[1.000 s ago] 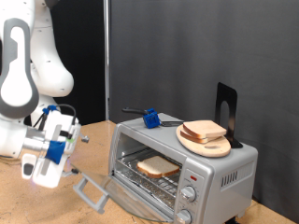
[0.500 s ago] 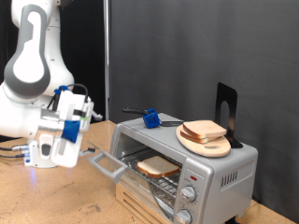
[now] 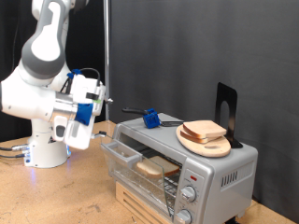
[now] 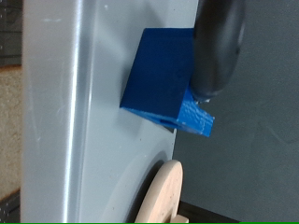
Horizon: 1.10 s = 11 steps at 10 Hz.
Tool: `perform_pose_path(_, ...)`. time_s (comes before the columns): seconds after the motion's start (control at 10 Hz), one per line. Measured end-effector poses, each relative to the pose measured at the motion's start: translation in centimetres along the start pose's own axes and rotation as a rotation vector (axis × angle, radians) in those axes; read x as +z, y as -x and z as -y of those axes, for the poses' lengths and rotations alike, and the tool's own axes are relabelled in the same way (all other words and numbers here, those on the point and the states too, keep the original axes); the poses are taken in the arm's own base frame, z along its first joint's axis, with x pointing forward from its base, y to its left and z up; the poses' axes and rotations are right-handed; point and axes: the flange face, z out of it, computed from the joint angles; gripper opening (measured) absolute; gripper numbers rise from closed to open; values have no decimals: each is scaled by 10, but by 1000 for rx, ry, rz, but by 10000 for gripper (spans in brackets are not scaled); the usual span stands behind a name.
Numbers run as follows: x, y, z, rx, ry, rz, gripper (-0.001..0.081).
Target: Make a piece of toast with the oven
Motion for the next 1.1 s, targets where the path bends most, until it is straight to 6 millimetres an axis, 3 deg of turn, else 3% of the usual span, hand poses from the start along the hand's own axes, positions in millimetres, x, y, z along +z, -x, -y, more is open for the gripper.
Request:
perform_pose_path(0.5,8,18,1,14,22,-50,808)
perform_pose_path(0.7,-4,17,2,19,13,-90,808)
perform_pose_path(0.9,-2,20,0,18,38,-41,808)
perform_pose_path(1.1,-16,13,3,30,66,31,808)
